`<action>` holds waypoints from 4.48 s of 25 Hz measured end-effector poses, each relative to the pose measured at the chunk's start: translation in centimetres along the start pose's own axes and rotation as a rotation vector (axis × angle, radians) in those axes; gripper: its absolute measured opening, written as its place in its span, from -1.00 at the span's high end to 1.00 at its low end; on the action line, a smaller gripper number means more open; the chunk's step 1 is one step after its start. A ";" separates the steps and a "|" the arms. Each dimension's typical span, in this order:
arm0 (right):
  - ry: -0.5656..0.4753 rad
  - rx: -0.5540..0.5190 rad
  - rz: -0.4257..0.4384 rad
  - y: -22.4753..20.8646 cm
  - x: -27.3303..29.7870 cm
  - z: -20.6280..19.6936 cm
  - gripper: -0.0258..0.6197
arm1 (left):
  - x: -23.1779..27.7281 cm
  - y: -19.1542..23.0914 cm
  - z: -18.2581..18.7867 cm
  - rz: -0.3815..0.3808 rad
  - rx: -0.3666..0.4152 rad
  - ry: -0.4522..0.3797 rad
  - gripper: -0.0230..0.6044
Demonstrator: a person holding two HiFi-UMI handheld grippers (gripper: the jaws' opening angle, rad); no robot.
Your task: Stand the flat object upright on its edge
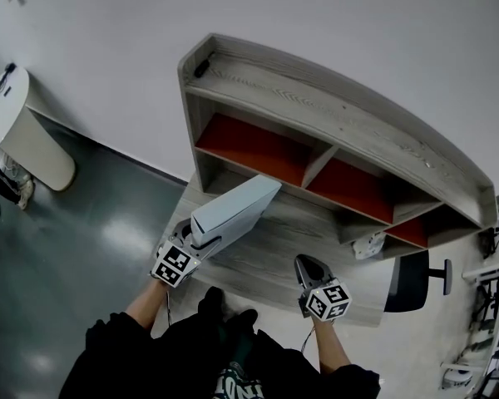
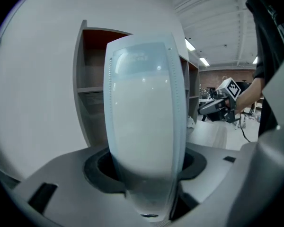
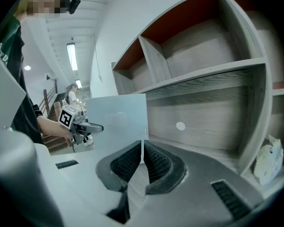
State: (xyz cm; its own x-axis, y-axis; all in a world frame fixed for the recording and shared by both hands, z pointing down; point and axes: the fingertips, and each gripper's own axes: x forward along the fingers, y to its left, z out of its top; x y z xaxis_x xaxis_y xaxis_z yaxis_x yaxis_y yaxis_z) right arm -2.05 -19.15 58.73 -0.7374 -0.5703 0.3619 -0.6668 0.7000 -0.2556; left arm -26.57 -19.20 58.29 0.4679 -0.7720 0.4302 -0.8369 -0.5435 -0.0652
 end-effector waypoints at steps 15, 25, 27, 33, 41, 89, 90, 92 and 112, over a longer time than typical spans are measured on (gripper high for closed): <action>0.018 -0.021 0.033 1.3 0.9 0.4 0.79 | -1.0 5.6 -2.0 0.302 -0.135 -0.038 0.06; 0.045 -0.020 0.028 1.6 1.1 -0.3 0.79 | -1.3 8.4 -2.6 0.474 -0.205 -0.061 0.06; 0.047 -0.021 0.026 1.7 1.2 -0.3 0.79 | -1.4 9.2 -2.7 0.511 -0.226 -0.066 0.06; 0.055 -0.020 0.013 1.7 1.1 -0.4 0.79 | -0.6 10.2 -2.7 0.550 -0.222 -0.069 0.06; 0.059 -0.004 -0.019 1.2 0.5 -0.6 0.79 | 1.4 11.3 -1.9 0.577 -0.209 -0.069 0.06; -0.034 0.040 -0.086 3.0 0.5 0.5 0.79 | -3.9 4.6 -3.9 0.427 -0.239 -0.030 0.31; -0.038 0.032 -0.079 3.4 0.8 0.8 0.79 | -4.2 4.3 -3.7 0.426 -0.235 -0.034 0.37; -0.046 0.014 -0.064 4.3 1.5 1.5 0.79 | -4.9 3.8 -3.4 0.431 -0.228 -0.040 0.59; -0.100 -0.118 -0.005 9.4 3.3 5.4 0.81 | -8.5 0.3 1.8 0.357 -0.169 -0.127 0.88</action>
State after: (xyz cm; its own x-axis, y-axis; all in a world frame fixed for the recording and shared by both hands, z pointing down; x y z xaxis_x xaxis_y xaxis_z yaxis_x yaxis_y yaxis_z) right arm -11.34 -16.71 52.68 -0.7449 -0.6099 0.2705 -0.6578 0.7391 -0.1450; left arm -30.34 -13.37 52.99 0.1623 -0.9426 0.2920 -0.9829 -0.1805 -0.0363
